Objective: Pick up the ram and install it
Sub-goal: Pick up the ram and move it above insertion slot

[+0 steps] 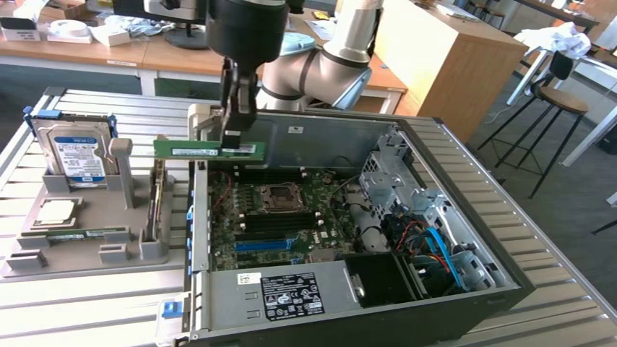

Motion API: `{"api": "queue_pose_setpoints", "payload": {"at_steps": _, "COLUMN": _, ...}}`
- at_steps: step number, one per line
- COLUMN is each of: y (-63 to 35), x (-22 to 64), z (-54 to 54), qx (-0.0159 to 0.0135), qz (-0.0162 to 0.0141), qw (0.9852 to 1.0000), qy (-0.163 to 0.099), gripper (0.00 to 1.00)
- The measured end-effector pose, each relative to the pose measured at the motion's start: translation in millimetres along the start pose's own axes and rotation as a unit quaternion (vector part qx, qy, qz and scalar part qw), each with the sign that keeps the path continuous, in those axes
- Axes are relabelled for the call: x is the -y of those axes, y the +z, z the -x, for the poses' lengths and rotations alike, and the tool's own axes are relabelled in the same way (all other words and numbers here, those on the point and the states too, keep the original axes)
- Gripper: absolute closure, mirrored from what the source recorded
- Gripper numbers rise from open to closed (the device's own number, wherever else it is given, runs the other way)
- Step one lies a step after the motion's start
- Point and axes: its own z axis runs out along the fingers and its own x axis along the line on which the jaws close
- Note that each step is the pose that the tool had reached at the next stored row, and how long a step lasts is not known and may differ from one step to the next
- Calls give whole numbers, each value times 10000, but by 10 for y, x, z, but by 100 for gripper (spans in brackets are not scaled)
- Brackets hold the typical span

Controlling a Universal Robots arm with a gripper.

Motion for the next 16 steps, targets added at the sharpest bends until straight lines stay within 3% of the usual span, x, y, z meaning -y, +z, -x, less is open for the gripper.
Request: {"api": "queue_pose_setpoints", "payload": {"at_steps": 16, "y": -12, "x": 268, "z": -4, "qx": 0, "qz": 0, "qw": 10000, "qy": 0, "gripper": 89}}
